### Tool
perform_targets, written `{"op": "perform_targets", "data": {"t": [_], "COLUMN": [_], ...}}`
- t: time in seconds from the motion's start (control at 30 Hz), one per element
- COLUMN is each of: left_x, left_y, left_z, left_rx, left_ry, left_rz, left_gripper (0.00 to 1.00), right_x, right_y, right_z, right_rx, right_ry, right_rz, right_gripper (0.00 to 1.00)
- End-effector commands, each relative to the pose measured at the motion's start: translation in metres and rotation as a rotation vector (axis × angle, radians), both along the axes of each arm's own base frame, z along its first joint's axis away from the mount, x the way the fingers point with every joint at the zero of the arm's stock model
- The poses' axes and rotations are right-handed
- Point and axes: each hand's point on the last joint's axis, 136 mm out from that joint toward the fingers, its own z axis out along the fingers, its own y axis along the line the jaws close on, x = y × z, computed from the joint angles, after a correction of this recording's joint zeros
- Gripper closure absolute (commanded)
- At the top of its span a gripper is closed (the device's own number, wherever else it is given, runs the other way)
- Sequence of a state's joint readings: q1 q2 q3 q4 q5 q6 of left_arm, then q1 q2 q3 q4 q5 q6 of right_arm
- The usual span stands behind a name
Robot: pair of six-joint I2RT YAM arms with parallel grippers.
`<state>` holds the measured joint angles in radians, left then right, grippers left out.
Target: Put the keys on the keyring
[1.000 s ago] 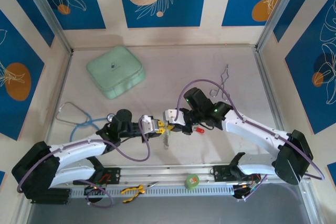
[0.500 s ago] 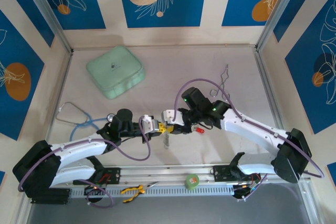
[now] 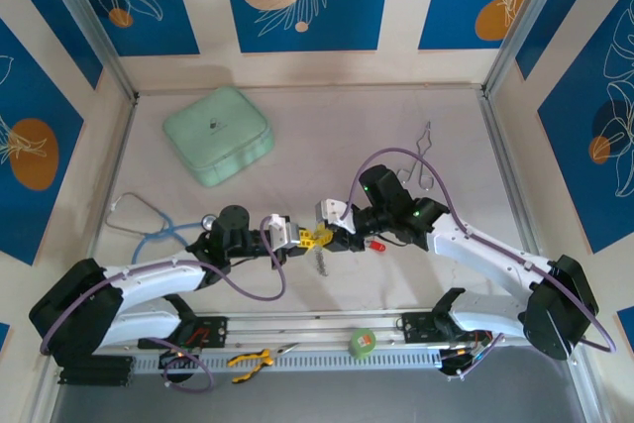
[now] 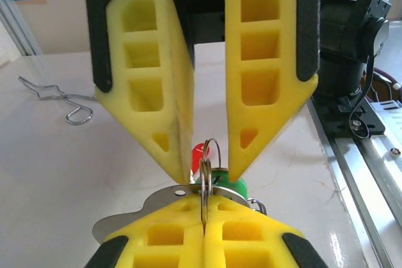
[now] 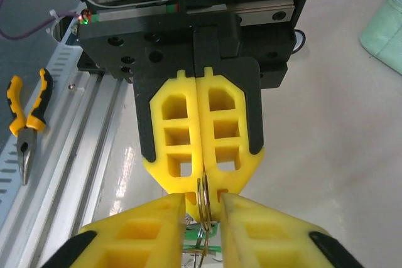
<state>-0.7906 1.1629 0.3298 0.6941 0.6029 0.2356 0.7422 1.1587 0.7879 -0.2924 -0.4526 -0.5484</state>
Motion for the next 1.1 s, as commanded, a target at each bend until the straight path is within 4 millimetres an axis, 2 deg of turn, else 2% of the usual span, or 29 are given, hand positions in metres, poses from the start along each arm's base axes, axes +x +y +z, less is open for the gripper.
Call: {"op": "perform_targets", "data": {"t": [0.0,0.2,0.27,0.3,0.4,0.5,0.63,0.8,0.9,0.93,1.07], "left_x": [-0.007,-0.006,-0.002,0.0,0.0,-0.001,-0.002,-0.001,0.0,0.0,-0.001], "left_y": [-0.003,-0.003,-0.002,-0.001,0.002,0.004,0.003,0.001,0.001,0.001,0.002], "left_z": [0.012,0.013,0.012,0.011,0.007,0.003,-0.001,0.006,0.009,0.009,0.012], "left_rx": [-0.053,-0.058,-0.05,-0.041,0.0,0.048,0.092,0.071,0.055,0.05,0.016], "left_ry": [-0.015,-0.016,-0.014,-0.015,-0.023,-0.028,-0.026,-0.04,-0.051,-0.058,-0.076], "left_rz": [-0.04,-0.031,-0.006,0.005,0.012,0.008,-0.008,-0.01,-0.009,-0.007,0.001], "left_gripper": [1.0,1.0,0.86,0.83,0.82,0.84,0.88,0.9,1.0,1.0,1.0], "right_x": [-0.007,-0.004,-0.003,-0.004,-0.005,-0.007,-0.009,-0.011,-0.013,-0.013,-0.006], "right_y": [0.002,-0.001,-0.002,-0.002,-0.005,-0.007,-0.001,0.007,0.008,0.007,-0.001], "right_z": [-0.002,-0.008,-0.009,-0.01,-0.013,-0.016,-0.008,-0.005,-0.005,-0.004,0.0], "right_rx": [0.014,-0.024,-0.046,-0.063,-0.133,-0.191,-0.176,-0.159,-0.149,-0.141,-0.069], "right_ry": [0.031,0.009,-0.006,-0.019,-0.063,-0.092,-0.105,-0.105,-0.087,-0.082,-0.061], "right_rz": [0.025,0.011,0.011,0.017,0.039,0.069,0.097,0.111,0.104,0.098,0.041], "right_gripper": [0.83,0.96,1.0,1.0,1.0,1.0,1.0,1.0,1.0,1.0,0.77]}}
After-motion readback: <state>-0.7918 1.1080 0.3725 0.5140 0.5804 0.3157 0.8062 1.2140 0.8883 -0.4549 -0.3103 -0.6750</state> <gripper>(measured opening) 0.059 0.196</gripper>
